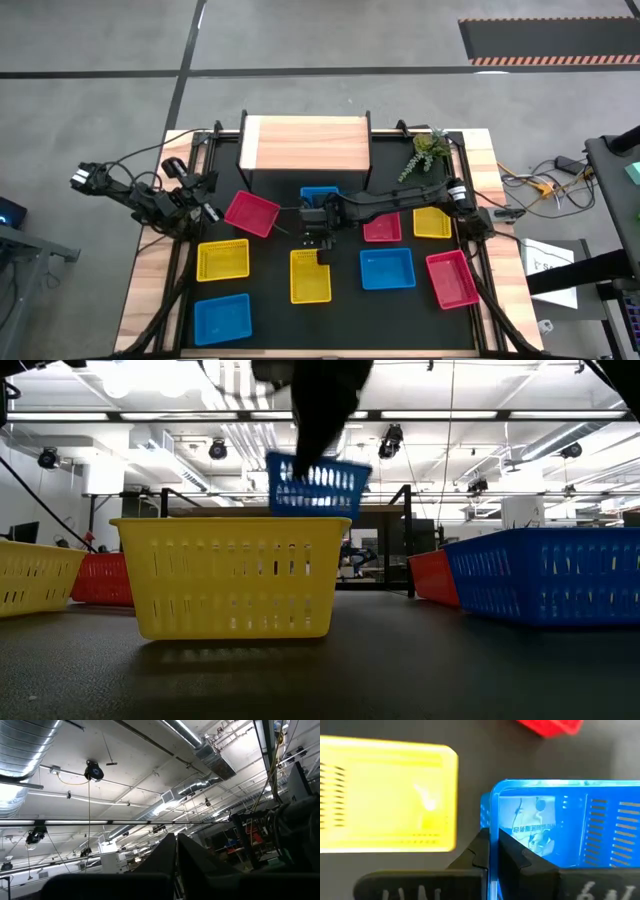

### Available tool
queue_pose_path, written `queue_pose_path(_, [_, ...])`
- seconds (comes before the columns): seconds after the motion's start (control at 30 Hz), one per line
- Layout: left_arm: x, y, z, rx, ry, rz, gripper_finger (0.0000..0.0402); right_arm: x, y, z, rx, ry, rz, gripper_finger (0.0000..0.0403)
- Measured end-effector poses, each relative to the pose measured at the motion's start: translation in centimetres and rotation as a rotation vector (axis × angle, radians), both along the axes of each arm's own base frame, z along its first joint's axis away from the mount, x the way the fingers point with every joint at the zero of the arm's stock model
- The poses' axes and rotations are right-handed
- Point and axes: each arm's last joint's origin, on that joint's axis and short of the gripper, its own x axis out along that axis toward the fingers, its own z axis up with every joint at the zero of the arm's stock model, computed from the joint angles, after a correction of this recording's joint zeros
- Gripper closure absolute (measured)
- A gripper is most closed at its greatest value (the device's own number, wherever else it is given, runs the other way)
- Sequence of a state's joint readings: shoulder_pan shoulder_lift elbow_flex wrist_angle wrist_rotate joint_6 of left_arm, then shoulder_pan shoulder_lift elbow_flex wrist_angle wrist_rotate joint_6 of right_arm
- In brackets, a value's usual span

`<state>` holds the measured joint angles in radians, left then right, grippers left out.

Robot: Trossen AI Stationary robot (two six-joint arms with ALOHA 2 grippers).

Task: Stack baskets on shelf by color
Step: Put the top blue bin on the shelf

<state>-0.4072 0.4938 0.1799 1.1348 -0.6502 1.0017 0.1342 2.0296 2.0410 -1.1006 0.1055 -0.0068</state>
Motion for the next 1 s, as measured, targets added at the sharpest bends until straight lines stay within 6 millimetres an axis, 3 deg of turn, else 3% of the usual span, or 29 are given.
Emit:
queue_pose_path(0.3, [-0.2, 0.1, -0.1, -0.005, -0.006, 0.003, 0.0401, -0.3, 2.4, 5.7, 0.025, -0.158, 0.057, 0.0394])
queue_pose_path(0.5, [-0.6, 0.3, -0.5, -0.002, -0.012, 0.008, 0.0401, -0.6, 2.3, 8.4, -0.099, -0.245, 0.018, 0.0394])
queue_pose_path(0.67, [-0.9, 0.4, -0.7, -0.007, -0.025, 0.008, 0.0401, -1.0, -0.5, 8.2, -0.198, -0.166, -0.036, 0.0394])
queue_pose_path(1.0, [-1.3, 0.5, -0.9, -0.004, -0.044, -0.001, 0.0401, -2.4, -8.8, 7.5, -0.291, 0.055, -0.163, 0.0394])
